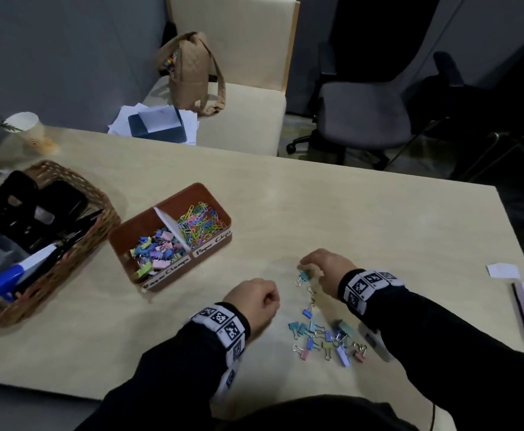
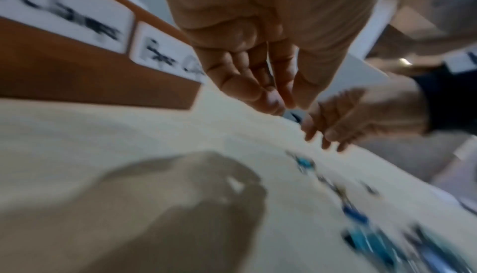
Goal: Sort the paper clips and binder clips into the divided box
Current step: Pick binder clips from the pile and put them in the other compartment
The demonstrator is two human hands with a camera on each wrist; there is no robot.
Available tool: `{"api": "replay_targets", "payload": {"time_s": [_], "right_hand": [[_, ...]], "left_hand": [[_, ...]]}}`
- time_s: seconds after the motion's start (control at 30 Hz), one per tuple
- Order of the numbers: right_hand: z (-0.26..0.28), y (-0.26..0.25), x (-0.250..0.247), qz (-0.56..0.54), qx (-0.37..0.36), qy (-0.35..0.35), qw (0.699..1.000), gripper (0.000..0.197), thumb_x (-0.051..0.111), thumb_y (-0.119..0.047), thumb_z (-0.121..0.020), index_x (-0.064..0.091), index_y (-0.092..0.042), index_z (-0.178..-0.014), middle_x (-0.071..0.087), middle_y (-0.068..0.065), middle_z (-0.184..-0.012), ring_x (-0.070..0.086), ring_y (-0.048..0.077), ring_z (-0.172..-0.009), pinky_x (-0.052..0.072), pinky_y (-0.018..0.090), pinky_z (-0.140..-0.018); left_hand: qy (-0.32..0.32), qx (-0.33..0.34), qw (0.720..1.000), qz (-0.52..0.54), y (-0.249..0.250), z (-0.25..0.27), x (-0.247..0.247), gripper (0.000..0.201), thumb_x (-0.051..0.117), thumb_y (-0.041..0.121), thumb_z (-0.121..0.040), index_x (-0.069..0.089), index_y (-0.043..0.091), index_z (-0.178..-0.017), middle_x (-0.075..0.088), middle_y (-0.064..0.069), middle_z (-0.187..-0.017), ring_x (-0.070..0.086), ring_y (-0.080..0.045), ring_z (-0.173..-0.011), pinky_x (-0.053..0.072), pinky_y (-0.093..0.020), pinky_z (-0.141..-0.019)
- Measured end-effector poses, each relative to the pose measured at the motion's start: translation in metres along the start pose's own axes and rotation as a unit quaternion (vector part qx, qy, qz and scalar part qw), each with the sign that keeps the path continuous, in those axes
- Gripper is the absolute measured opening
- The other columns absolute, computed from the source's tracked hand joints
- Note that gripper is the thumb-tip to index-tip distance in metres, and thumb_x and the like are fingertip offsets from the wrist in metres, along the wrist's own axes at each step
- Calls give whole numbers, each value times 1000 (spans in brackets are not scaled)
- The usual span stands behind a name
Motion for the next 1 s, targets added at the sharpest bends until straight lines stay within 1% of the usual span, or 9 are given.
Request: {"api": "replay_targets", "payload": {"time_s": [0.07,0.13,0.2,0.3,0.4,0.6,0.73,0.83,1.0], "right_hand": [[4,5,5,44,-47,-35,997,69,45,6,-84,36,-25,-145,27,-4,-154,38,22,-133,34,29,-105],[4,7,11,84,-82,-64,991,83,47,9,-80,23,-30,-149,12,-9,-159,32,23,-135,35,31,-105],[0,8,18,109,-106,-83,985,85,52,8,-78,23,-29,-149,12,-8,-159,33,24,-131,38,33,-105],[-1,9,27,146,-138,-80,976,62,52,-2,-85,39,-22,-142,27,0,-153,37,27,-127,38,36,-104],[1,13,32,141,-151,-43,978,43,47,-14,-94,48,-19,-137,38,3,-142,41,27,-122,40,35,-99],[5,29,41,112,-129,-32,985,41,48,-18,-96,50,-21,-136,39,-1,-145,40,24,-125,41,34,-98],[8,42,47,116,-130,-37,984,56,67,-11,-81,50,-20,-134,40,0,-141,43,23,-123,44,36,-98],[11,41,49,122,-124,-12,985,46,61,-12,-85,53,-18,-130,47,3,-131,48,24,-116,46,37,-94],[8,37,52,88,-73,15,993,41,65,-9,-77,55,-15,-116,50,4,-112,55,25,-102,50,33,-83]], "left_hand": [[-45,18,997,-54,7,0,14,18,61,39,-82,62,28,-96,57,9,-97,59,-13,-91,47,-26,-80],[-94,38,991,-87,13,3,29,40,63,52,-78,55,31,-111,50,11,-107,55,-12,-95,46,-27,-81],[-134,54,983,-113,18,6,43,67,68,61,-70,46,31,-125,44,9,-117,54,-14,-101,47,-30,-84],[-152,53,972,-169,23,7,60,87,73,61,-61,37,29,-133,39,2,-120,51,-21,-104,50,-37,-83],[-130,45,972,-191,28,3,66,74,72,50,-70,38,22,-130,37,-3,-119,50,-26,-103,49,-37,-77],[-77,19,984,-161,27,-6,65,34,52,33,-92,46,16,-120,40,-6,-119,57,-31,-92,44,-36,-71],[-68,1,987,-146,28,-10,62,36,52,37,-90,47,15,-118,39,-5,-117,56,-29,-95,46,-36,-75],[-82,-15,985,-150,31,-12,63,46,59,43,-83,45,15,-117,37,-4,-116,54,-27,-99,46,-36,-77],[-69,-29,985,-158,34,-20,63,30,53,25,-90,46,11,-115,37,-8,-120,57,-31,-92,41,-33,-69]]}}
Point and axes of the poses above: each hand's wrist, its own z-axis away from the middle knuckle, its own x-axis out of the palm, y = z × x, the point moved 1 cm from there along -z, towards the middle knuckle
